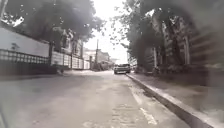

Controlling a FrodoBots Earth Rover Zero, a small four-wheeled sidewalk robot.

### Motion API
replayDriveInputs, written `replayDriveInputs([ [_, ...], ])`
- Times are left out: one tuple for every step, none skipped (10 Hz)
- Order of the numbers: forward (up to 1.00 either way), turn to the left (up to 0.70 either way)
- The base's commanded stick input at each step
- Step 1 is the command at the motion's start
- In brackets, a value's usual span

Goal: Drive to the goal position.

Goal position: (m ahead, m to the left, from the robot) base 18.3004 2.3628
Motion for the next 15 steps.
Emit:
replayDriveInputs([
  [0.7,0.0],
  [0.7,0.0],
  [0.7,0.0],
  [0.7,0.0],
  [0.7,0.0],
  [0.7,0.0],
  [0.7,0.0],
  [0.7,0.0],
  [0.7,0.0],
  [0.7,0.0],
  [0.7,0.0],
  [0.7,0.0],
  [0.7,0.0],
  [0.7,0.0],
  [0.7,-0.11],
])
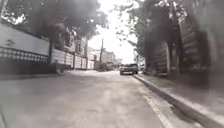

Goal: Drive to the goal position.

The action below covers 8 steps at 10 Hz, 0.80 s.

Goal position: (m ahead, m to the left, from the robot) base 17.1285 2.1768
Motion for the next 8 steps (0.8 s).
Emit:
replayDriveInputs([
  [0.7,-0.23],
  [0.7,-0.34],
  [0.7,-0.34],
  [0.7,-0.34],
  [0.7,-0.32],
  [0.7,-0.32],
  [0.7,-0.31],
  [0.7,-0.31],
])
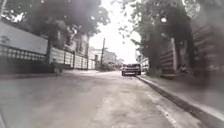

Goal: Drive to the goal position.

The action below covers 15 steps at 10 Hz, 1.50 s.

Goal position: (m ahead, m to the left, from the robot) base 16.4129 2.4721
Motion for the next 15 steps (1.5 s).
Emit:
replayDriveInputs([
  [0.7,-0.15],
  [0.7,0.0],
  [0.7,0.0],
  [0.7,0.0],
  [0.7,0.0],
  [0.7,0.0],
  [0.7,0.0],
  [0.7,0.0],
  [0.7,0.0],
  [0.7,0.0],
  [0.7,0.0],
  [0.7,0.0],
  [0.7,0.0],
  [0.7,0.0],
  [0.7,0.0],
])
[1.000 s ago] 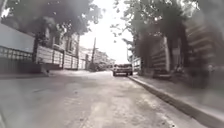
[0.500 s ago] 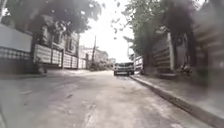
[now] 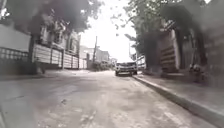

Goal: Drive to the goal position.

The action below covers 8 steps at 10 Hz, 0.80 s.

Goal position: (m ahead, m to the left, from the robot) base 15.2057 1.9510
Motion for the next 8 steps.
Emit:
replayDriveInputs([
  [0.7,0.0],
  [0.7,0.0],
  [0.7,0.0],
  [0.7,0.0],
  [0.7,0.0],
  [0.7,0.0],
  [0.7,0.0],
  [0.7,0.0],
])
